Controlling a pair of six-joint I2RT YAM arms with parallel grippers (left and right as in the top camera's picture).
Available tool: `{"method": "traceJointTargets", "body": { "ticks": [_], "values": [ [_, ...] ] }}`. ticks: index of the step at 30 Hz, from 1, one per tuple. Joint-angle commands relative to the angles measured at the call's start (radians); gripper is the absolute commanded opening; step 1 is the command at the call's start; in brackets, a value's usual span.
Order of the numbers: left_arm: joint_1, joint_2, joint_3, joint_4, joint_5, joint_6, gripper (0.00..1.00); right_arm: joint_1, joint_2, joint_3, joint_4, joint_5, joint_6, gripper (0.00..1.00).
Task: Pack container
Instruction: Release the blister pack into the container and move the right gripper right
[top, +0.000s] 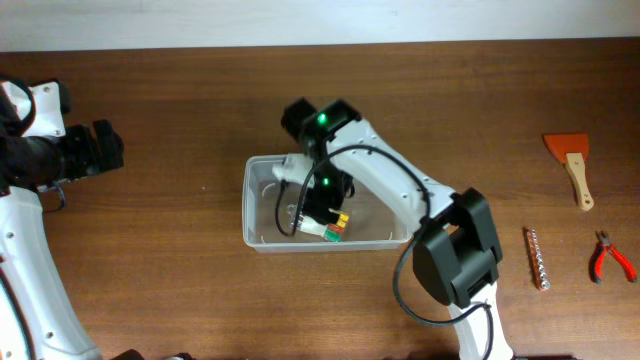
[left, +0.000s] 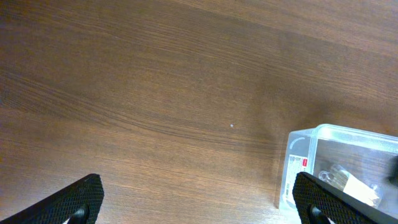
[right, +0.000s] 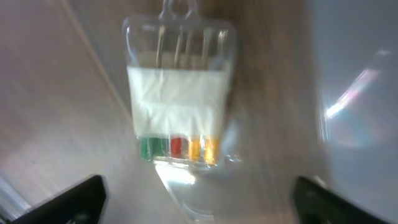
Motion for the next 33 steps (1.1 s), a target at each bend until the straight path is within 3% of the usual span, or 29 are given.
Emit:
{"method": "traceJointTargets", "body": {
  "ticks": [1,6,12,15,24,33],
  "values": [
    [0.003,0.002,0.020,0.002,0.011,-0.009,0.99,-0.031,-0.041,0.237,-0.107,0.002,0.053,0.99],
    [0.003,0.002,0.020,0.001,0.011,-0.009,0.99,-0.112,-0.046,0.526,-0.273,0.069,0.224,0.99],
    [0.003,0.002,0.020,0.002,0.011,-0.009,0.99,-0.275,-0.179,0.519,-0.273,0.085,0.344,0.99],
    [0.003,0.002,0.020,0.001,0.011,-0.009,0.99,-0.360,-0.283,0.413,-0.273,0.081,0.368,0.99],
    [0.003,0.002,0.020,0.001,0.011,-0.009,0.99,-0.663,-0.607,-0.196,-0.203,0.031,0.381,0.99],
    [0.003,0.002,0.020,0.002,0.011,-0.009,0.99,-0.876,-0.580,-0.473,-0.053,0.047,0.381,0.98]
  ]
}}
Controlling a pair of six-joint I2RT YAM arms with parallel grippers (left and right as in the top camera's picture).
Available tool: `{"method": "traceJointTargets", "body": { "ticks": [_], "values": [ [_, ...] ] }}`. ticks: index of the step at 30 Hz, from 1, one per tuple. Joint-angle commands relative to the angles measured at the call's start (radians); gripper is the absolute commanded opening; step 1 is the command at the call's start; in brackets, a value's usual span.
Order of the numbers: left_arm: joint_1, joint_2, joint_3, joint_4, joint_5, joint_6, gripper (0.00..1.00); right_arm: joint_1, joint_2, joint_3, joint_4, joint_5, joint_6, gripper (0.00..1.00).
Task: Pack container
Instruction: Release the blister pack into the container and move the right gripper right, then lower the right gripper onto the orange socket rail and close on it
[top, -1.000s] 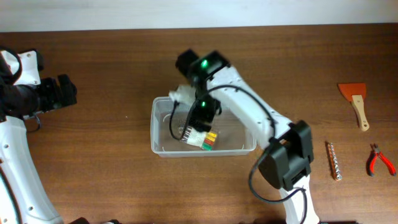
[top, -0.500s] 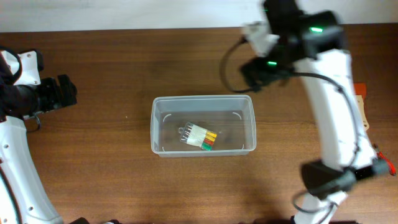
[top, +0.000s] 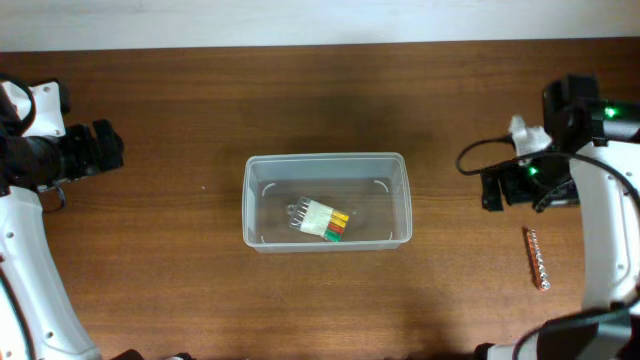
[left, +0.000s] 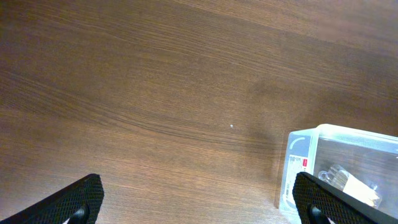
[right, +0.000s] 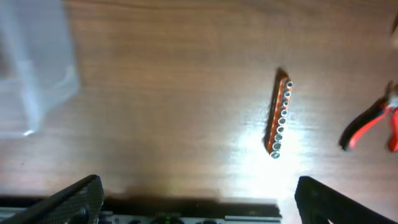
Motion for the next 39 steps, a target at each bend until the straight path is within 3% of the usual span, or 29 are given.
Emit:
{"method": "traceJointTargets", "body": {
  "ticks": [1,7,13,23,32,39],
  "values": [
    [0.003,0.002,0.020,0.002,0.011,-0.009,0.99,-0.049,0.018,-0.029,0.053,-0.006,0.008,0.99],
    [0.003,0.002,0.020,0.002,0.011,-0.009,0.99,-0.096,0.032,-0.034,0.182,-0.005,0.003,0.99],
    [0.003,0.002,0.020,0.001,0.011,-0.009,0.99,-0.107,0.032,-0.121,0.261,0.009,-0.190,0.99],
    [0.003,0.002,0.020,0.001,0.011,-0.009,0.99,-0.117,0.032,-0.237,0.207,0.158,-0.146,0.99],
    [0.003,0.002,0.020,0.001,0.011,-0.009,0.99,-0.300,0.032,-0.353,0.351,0.144,-0.158,0.99],
    [0.003,0.002,0.020,0.001,0.011,-0.009,0.99,-0.358,0.034,-0.376,0.405,0.043,-0.418,0.99]
  ]
}}
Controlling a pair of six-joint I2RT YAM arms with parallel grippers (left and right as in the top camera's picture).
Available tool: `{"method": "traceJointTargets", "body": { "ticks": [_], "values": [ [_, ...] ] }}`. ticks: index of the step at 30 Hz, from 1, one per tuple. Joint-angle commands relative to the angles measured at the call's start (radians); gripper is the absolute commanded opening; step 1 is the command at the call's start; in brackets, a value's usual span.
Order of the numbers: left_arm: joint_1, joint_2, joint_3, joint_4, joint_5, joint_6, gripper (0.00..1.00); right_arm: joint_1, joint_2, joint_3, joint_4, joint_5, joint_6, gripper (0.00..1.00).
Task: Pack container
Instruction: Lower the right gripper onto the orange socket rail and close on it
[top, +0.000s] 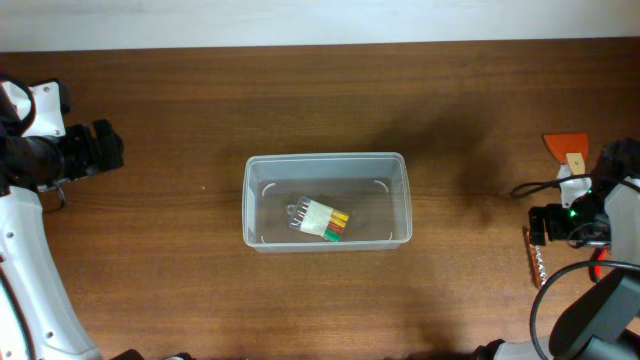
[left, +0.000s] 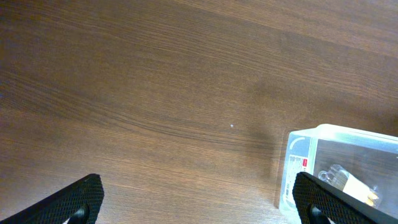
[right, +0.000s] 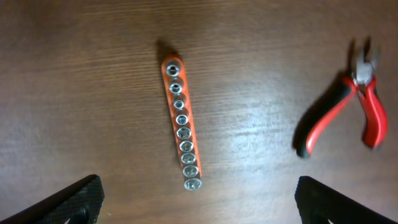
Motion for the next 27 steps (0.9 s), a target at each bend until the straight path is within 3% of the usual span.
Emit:
{"method": "traceJointTargets", "body": {
  "ticks": [1,10,16,27],
  "values": [
    [0.003,0.002,0.020,0.002,0.011,-0.009,0.99,-0.005,0.002,-0.029,0.011,-0.060,-0.150,0.99],
    [0.003,0.002,0.020,0.002,0.011,-0.009,0.99,-0.008,0.004,-0.134,0.065,-0.055,-0.369,0.99],
    [0.003,0.002,0.020,0.002,0.011,-0.009,0.99,-0.008,0.006,-0.205,0.145,-0.049,-0.365,0.99],
    [0.003,0.002,0.020,0.002,0.011,-0.009,0.99,-0.009,0.055,-0.225,0.236,-0.050,-0.196,0.99]
  ]
}}
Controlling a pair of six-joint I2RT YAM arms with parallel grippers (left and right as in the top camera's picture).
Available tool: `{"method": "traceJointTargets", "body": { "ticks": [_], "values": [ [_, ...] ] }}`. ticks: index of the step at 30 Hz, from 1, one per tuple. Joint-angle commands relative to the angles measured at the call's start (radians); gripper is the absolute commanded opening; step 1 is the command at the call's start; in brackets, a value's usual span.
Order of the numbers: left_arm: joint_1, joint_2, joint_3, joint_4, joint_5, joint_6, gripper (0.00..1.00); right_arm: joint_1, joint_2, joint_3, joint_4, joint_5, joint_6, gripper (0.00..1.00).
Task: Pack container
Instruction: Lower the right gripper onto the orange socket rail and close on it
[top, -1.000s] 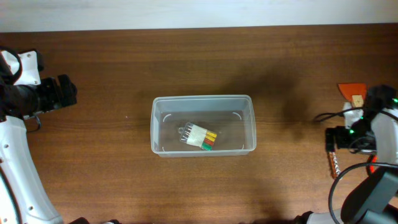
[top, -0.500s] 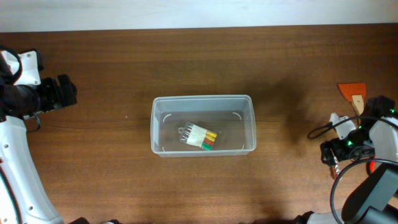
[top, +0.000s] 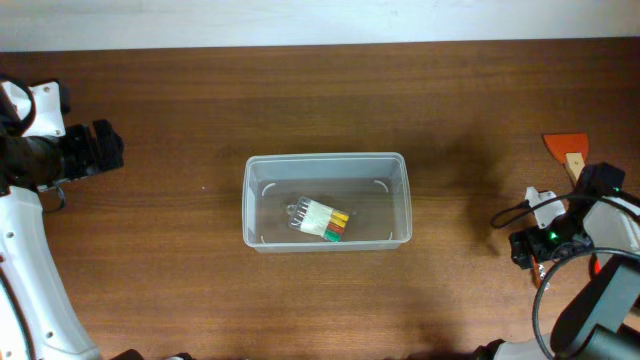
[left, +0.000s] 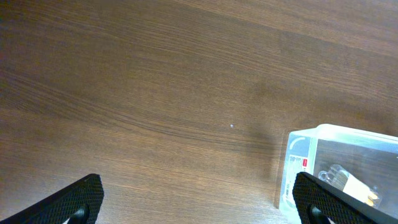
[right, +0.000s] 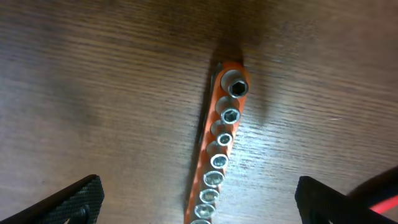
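The clear plastic container (top: 326, 162) stands mid-table with a packet of colour-tipped bits (top: 321, 220) lying in it. An orange rail of steel sockets (right: 221, 140) lies on the wood at the far right. My right gripper (right: 199, 211) hangs close above it, open, with the rail running between its fingers (right: 69, 202). From overhead the right gripper (top: 528, 249) covers most of the rail. My left gripper (top: 100, 148) is open at the far left, well away from the container; its wrist view shows the container's corner (left: 306, 163).
An orange-bladed scraper (top: 568, 152) lies at the far right, behind the right arm. Red-handled pliers lie just right of the rail, mostly hidden under that arm. Bare wood stretches between the container and both grippers.
My right gripper has dropped lower over the socket rail and shifted a little toward the table's front; the rail now fills the middle of its view. The left arm is unchanged.
My right gripper was open inside the container just above the packet of bits. Then it was off to the container's right, the packet left lying inside. Then it stood high over the socket rail beside the pliers, and now hangs close above the rail.
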Motion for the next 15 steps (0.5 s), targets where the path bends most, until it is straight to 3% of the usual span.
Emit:
{"method": "traceJointTargets", "body": {
  "ticks": [1,15],
  "values": [
    [0.003,0.002,0.020,0.001,0.011,-0.009,0.99,-0.007,0.053,-0.006,0.006,-0.009,0.074,0.99],
    [0.003,0.002,0.020,0.002,0.011,-0.009,0.99,-0.007,0.122,-0.006,0.065,-0.009,0.115,0.99]
  ]
}}
